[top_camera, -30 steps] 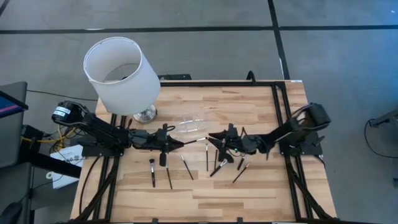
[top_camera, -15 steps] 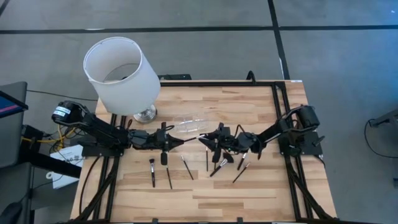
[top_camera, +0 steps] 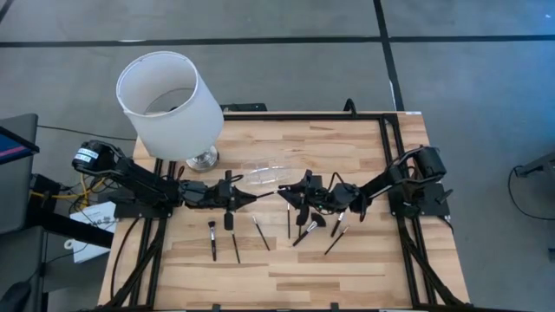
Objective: Put items in baskets/containers
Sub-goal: Put the right black foundation brush into the transparent organizer
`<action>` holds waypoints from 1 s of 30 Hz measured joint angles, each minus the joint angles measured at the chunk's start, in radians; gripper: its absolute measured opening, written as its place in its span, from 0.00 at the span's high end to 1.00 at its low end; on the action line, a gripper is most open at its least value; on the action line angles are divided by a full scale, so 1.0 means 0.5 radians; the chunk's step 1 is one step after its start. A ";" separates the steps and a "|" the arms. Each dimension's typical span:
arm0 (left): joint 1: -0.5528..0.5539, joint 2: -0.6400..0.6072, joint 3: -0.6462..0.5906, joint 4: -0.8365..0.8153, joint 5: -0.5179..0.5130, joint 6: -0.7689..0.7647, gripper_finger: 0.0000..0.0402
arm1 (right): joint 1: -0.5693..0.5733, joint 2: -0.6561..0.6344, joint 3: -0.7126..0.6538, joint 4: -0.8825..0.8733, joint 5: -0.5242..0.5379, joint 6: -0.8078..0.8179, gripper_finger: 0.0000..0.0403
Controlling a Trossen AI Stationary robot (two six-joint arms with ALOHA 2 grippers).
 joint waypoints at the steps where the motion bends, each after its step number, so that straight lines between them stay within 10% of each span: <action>1: 0.000 0.000 0.000 0.000 0.000 0.000 0.95 | 0.000 0.000 0.000 0.019 0.000 0.000 0.85; 21: 0.001 0.001 0.000 0.001 -0.017 -0.010 0.81 | -0.023 -0.230 0.000 -0.250 -0.007 -0.045 0.99; 30: 0.000 0.001 -0.001 -0.016 -0.009 -0.063 0.70 | -0.134 -0.927 0.279 -2.231 0.245 -0.089 0.99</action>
